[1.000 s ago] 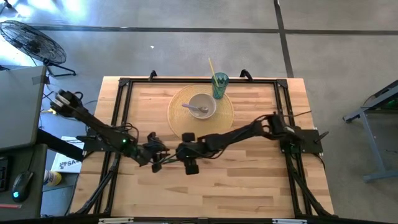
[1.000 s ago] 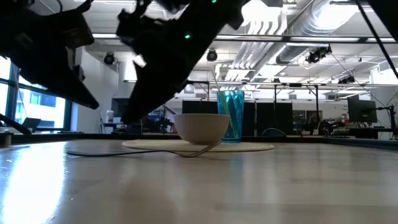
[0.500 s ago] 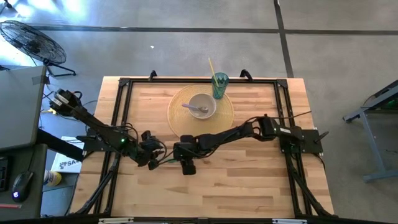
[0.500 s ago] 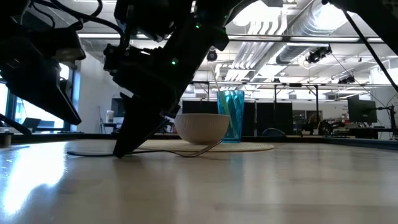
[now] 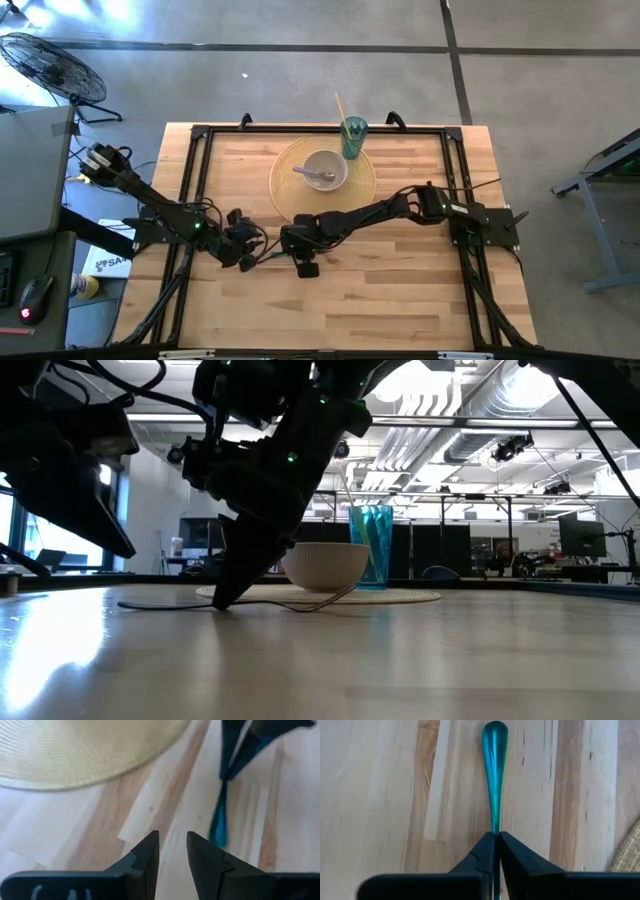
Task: Pick & Place Utensil
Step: Put the blue fork into the white bowl on the brown mat, then return to Home Position
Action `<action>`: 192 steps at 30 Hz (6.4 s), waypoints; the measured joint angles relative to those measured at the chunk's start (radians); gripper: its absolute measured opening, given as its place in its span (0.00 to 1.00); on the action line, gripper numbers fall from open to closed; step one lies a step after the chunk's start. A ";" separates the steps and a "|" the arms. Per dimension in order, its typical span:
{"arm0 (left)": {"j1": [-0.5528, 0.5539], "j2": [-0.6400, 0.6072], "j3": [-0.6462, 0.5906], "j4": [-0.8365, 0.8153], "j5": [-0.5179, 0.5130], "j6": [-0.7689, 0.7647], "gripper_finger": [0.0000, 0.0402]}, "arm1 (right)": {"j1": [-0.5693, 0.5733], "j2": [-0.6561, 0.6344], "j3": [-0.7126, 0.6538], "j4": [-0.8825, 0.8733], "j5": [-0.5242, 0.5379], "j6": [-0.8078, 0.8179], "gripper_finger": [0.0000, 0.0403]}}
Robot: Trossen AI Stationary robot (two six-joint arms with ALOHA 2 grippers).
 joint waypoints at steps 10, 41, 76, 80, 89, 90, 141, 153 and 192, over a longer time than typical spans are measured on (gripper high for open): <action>0.000 -0.001 0.000 -0.013 -0.044 -0.016 0.24 | 0.017 -0.039 -0.004 -0.145 0.026 0.081 0.06; 0.000 -0.071 0.011 0.006 -0.053 0.025 0.24 | 0.009 -0.054 -0.005 -0.435 -0.009 0.267 0.08; 0.000 -0.423 0.014 -0.160 -0.150 0.113 0.24 | -0.169 -0.390 -0.032 -0.155 0.761 0.312 0.01; 0.000 -0.423 0.014 -0.161 -0.148 0.113 0.24 | -0.227 -0.387 -0.154 0.053 0.728 0.268 0.02; 0.000 -0.423 0.014 -0.165 -0.147 0.113 0.24 | -0.343 -0.394 -0.385 0.456 0.653 0.215 0.01; 0.000 -0.423 0.014 -0.165 -0.148 0.113 0.24 | -0.350 -0.394 -0.397 0.455 0.644 0.226 0.01; 0.000 -0.423 0.014 -0.164 -0.198 0.148 0.24 | -0.433 -0.386 -0.387 0.329 0.245 0.312 0.01; 0.000 -0.423 0.014 -0.158 -0.194 0.148 0.24 | -0.433 -0.310 -0.307 0.323 0.228 0.228 0.01; 0.000 -0.423 0.014 -0.168 -0.155 0.137 0.24 | -0.376 -0.400 -0.333 0.288 0.309 0.243 0.23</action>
